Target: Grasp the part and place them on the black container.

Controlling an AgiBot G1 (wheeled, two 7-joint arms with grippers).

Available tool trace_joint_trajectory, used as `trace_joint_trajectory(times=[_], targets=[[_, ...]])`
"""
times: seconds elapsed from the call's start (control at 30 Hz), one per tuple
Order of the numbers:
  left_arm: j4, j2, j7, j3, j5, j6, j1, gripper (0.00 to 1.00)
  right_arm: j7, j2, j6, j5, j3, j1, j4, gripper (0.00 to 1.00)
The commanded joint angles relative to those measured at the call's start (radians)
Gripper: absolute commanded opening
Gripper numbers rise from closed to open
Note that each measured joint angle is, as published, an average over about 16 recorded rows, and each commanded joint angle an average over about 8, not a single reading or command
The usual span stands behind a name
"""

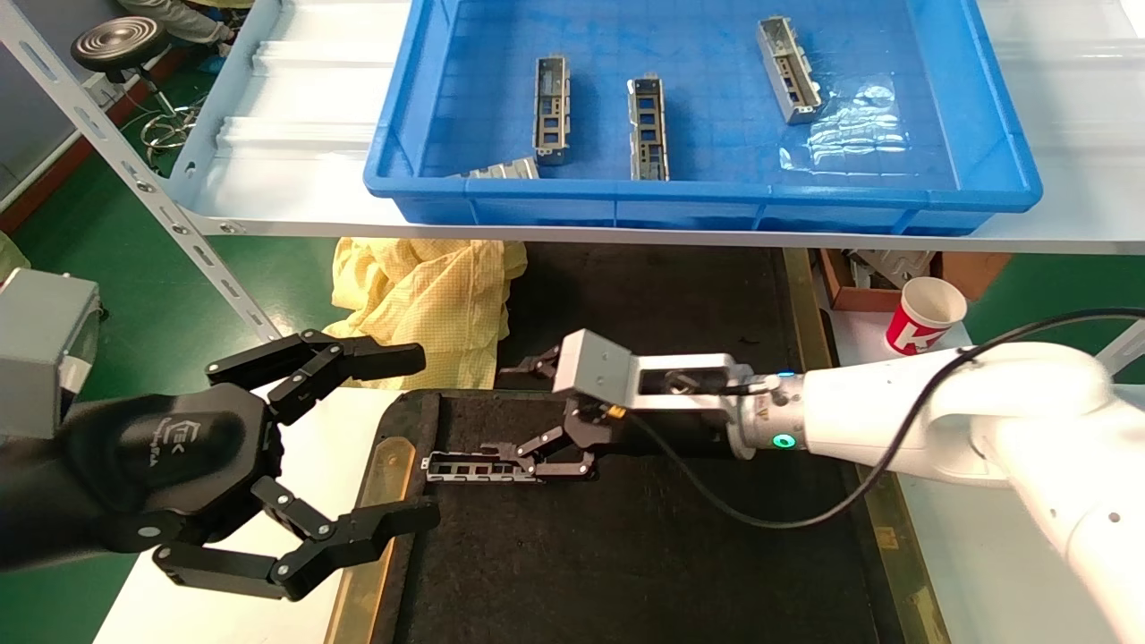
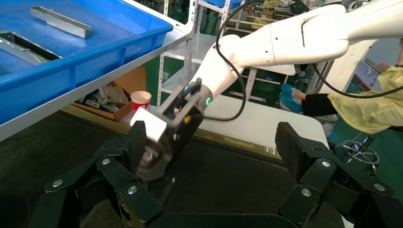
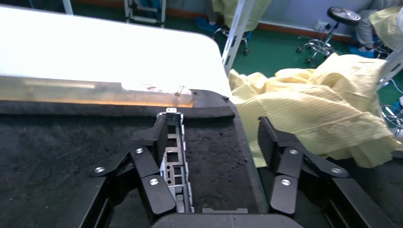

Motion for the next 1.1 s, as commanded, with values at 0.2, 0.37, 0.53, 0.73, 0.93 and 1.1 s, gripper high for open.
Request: trace_joint_trajectory(times=[0.2,0.37,0.53,0.73,0.93,1.1], targets=[[0.000,0.000,0.000,0.000,0.000,0.000,0.000,1.00,0.009,0.008,-0.033,0.024,0.012,0.007,-0.020,1.00],[0.000,0.000,0.000,0.000,0.000,0.000,0.000,1.00,0.013,0.013,-0.026,0.018,0.016,0.002,-0.005,1.00],[0.000,0.000,0.000,0.000,0.000,0.000,0.000,1.00,0.049,0.048,-0.041,0.018,0.057,-0.023,0.045,1.00],[0.000,0.000,0.000,0.000,0.000,0.000,0.000,1.00,0.120,0.117,-0.070,0.019,0.138,-0.073,0.143,1.00],[0.000,0.000,0.000,0.000,0.000,0.000,0.000,1.00,0.192,0.188,-0.100,0.021,0.222,-0.123,0.244,1.00],[0.000,0.000,0.000,0.000,0.000,0.000,0.000,1.00,0.253,0.247,-0.125,0.022,0.291,-0.166,0.329,1.00]])
